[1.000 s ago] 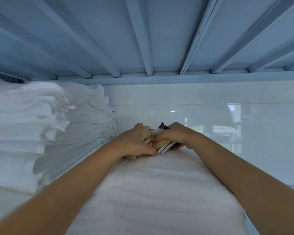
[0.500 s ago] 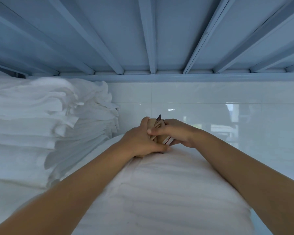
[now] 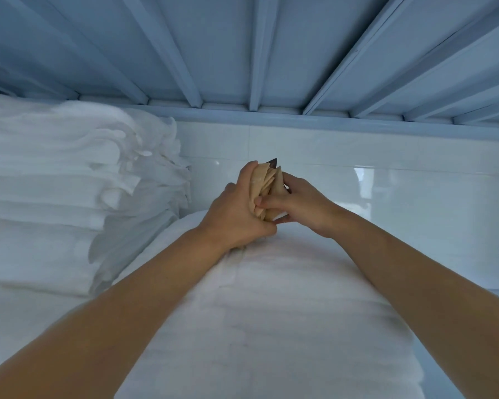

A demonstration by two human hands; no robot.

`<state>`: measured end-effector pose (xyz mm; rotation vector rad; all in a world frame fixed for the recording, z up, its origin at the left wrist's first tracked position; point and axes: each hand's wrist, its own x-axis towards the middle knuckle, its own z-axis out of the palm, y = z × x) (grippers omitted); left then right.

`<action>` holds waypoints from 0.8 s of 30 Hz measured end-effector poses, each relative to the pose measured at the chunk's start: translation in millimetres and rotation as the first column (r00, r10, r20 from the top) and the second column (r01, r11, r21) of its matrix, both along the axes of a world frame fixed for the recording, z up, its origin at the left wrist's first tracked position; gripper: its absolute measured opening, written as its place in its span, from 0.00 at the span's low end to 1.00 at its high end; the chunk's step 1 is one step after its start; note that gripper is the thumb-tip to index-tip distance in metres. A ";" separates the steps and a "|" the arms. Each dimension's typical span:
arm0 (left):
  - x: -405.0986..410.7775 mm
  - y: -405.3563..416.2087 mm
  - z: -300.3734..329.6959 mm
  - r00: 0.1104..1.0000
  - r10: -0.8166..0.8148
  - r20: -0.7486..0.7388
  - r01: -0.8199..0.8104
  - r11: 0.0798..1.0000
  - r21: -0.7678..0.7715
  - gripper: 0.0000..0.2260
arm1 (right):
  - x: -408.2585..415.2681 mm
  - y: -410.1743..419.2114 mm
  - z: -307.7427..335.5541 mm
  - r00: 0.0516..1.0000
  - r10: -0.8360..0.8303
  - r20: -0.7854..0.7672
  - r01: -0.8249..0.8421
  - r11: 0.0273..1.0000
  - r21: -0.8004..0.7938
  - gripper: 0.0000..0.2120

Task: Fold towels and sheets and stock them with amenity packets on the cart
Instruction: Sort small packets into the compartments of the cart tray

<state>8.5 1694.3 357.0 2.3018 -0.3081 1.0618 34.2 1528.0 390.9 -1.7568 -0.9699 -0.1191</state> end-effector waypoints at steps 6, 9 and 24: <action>-14.5 -3.9 1.7 0.991 -0.135 -0.017 0.136 0.983 0.122 0.52 | -11.8 -21.8 -16.2 0.999 0.021 -0.027 -0.020 0.999 0.032 0.16; -23.7 -20.0 0.0 0.992 -0.117 0.044 0.110 0.983 0.146 0.52 | -22.3 -27.7 -20.7 0.995 -0.059 0.076 0.053 0.995 0.080 0.16; -67.1 -208.4 -5.9 0.938 -0.308 0.159 0.279 0.943 0.180 0.52 | -97.4 -202.9 -43.3 0.836 -0.342 0.429 0.273 0.938 0.215 0.23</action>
